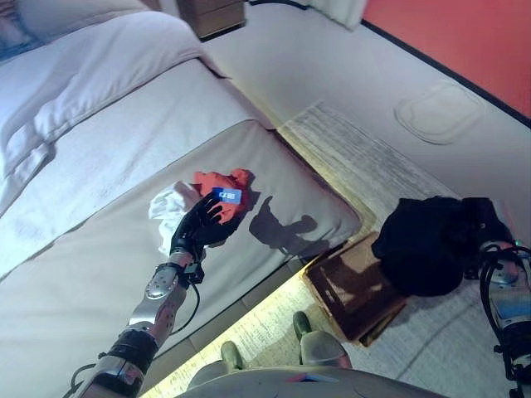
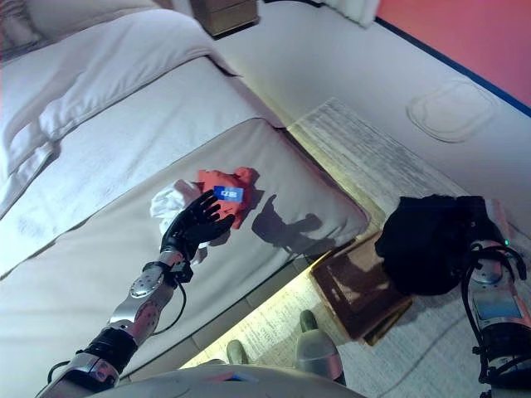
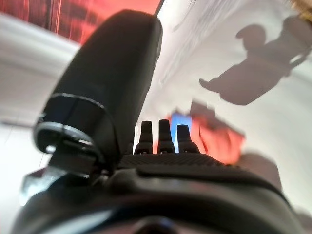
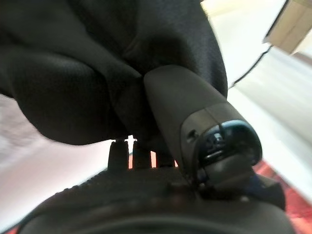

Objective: Pick up the clothes from the bed and place them into the basket

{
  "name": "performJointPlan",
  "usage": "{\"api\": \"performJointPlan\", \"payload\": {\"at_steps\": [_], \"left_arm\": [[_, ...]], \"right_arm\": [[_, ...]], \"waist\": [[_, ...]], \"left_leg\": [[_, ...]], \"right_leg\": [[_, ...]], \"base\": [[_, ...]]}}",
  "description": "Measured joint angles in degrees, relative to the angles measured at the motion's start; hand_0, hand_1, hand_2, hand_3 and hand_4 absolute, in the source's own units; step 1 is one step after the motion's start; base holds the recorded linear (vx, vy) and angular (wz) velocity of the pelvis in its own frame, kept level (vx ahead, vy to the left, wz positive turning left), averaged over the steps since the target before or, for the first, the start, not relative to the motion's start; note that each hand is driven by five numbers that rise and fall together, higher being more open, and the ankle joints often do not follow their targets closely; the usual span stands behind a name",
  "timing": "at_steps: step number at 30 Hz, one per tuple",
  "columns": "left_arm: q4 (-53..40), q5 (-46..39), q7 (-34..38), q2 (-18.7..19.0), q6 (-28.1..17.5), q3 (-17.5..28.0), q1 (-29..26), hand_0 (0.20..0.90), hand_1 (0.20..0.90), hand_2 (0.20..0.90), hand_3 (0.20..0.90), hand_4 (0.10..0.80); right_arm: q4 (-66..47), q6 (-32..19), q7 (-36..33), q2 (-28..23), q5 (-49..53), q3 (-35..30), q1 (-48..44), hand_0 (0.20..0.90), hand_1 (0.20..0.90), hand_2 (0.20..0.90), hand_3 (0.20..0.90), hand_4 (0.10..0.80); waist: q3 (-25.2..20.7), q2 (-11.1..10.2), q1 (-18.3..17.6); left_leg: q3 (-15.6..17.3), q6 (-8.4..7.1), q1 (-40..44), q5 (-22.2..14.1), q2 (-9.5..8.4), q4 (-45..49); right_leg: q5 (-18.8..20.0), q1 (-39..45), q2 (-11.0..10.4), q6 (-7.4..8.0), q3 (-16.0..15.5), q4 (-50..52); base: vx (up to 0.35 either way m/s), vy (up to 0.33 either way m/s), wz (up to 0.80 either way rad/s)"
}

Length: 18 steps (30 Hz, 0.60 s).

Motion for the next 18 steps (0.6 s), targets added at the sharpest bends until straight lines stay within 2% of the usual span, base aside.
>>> {"api": "performJointPlan", "payload": {"at_steps": [6,10,13,18], "left_arm": [[0.0,0.92,-0.26,-1.2,1.33,-0.53,0.04,0.9,0.9,0.9,0.9,0.8],[0.15,0.95,-0.31,-1.67,2.07,-1.24,0.05,0.9,0.9,0.9,0.9,0.8],[0.19,0.95,-0.78,-1.74,2.09,-2.7,0.09,0.9,0.9,0.9,0.9,0.8],[0.45,0.96,-1.73,-1.89,2.09,-2.81,0.14,0.9,0.9,0.9,0.9,0.8]], "right_arm": [[2.45,0.08,2.27,0.8,0.01,1.39,1.16,0.3,0.3,0.3,0.2,0.1],[5.31,0.56,2.55,1.31,0.03,4.39,0.96,0.3,0.3,0.3,0.2,0.1],[7.07,1.32,2.67,1.64,0.04,5.9,0.35,0.3,0.3,0.3,0.2,0.1],[9.59,1.33,2.6,3.33,0.02,6.37,-0.15,0.3,0.3,0.3,0.2,0.1]], "waist": [[-0.34,0.39,-1.19],[-1.11,1.62,-0.88],[-1.87,2.92,-0.67],[-2.09,3.28,-0.47]], "left_leg": [[1.47,-0.19,0.67,0.11,0.83,-0.12],[1.33,-0.68,0.28,0.44,1.1,-0.43],[1.12,-0.82,-0.51,0.81,1.05,-0.43],[0.48,-0.69,-1.13,1.22,1.03,-0.43]], "right_leg": [[0.61,-0.1,1.04,-0.18,1.31,-0.23],[0.86,-0.19,1.25,-0.52,1.16,-1.02],[1.9,-0.37,1.05,-0.23,0.88,-2.07],[2.44,-0.1,0.85,-0.36,-0.06,-3.02]], "base": [[-0.002,-0.065,-0.13],[-0.037,-0.066,0.02],[-0.014,-0.039,0.06],[0.007,-0.03,0.08]]}}
